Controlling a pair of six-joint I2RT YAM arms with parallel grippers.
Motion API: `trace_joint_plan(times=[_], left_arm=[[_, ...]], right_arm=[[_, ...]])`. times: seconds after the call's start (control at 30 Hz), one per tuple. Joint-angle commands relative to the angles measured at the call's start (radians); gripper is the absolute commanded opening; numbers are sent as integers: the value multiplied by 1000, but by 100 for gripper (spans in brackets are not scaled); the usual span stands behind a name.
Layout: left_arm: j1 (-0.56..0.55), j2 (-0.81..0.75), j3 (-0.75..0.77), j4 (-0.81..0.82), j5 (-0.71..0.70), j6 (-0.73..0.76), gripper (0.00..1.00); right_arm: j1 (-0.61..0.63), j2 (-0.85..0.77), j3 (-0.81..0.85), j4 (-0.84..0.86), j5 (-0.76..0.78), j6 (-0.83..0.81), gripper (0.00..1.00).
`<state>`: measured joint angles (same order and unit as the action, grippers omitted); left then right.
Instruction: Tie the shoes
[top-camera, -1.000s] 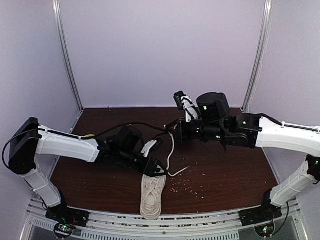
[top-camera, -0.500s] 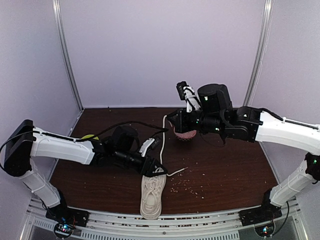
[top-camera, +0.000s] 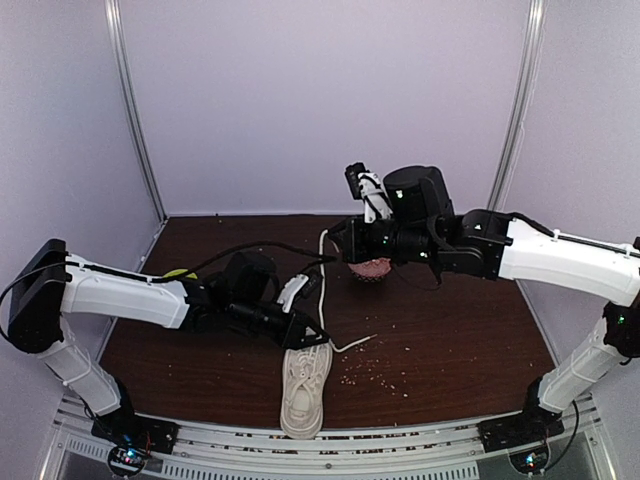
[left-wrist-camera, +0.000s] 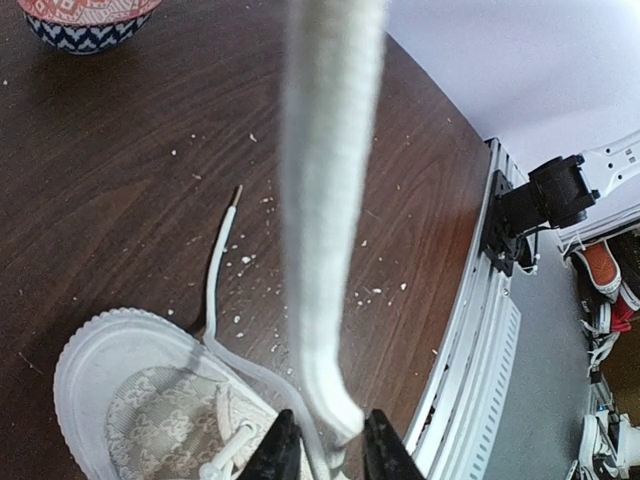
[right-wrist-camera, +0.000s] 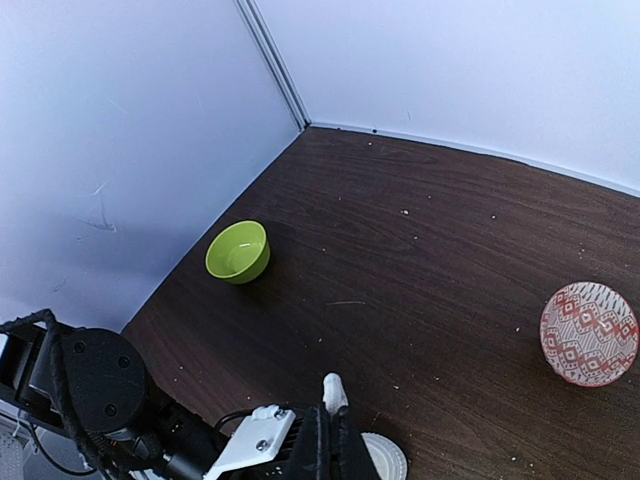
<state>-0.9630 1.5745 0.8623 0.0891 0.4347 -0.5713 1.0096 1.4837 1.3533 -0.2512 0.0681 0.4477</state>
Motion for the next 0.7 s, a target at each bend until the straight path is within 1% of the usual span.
trace_joint_plan(times=[0.0, 0.1, 0.17, 0.27, 0.4, 0.53, 0.67], left_arm=[[-2, -9, 32, -36, -41, 27, 26], [-2, -14, 30, -64, -55, 33, 29], [-2, -13, 29, -69, -54, 34, 28], [-2, -20, 20, -57, -51, 28, 21], [-2, -38, 3, -8, -33, 18, 17], [-2, -27, 6, 18, -23, 10, 23], [-2, -9, 11, 28, -23, 5, 24]], right_arm=[[-4, 8, 27, -2, -3, -9, 0], [-6, 8, 27, 2, -6, -9, 0], [-6, 9, 27, 6, -8, -9, 0], [-7, 16, 30, 7, -8, -10, 0], [-9, 35, 33, 8, -13, -9, 0], [-11, 55, 38, 13, -30, -4, 0], [-11, 61, 38, 13, -34, -4, 0]])
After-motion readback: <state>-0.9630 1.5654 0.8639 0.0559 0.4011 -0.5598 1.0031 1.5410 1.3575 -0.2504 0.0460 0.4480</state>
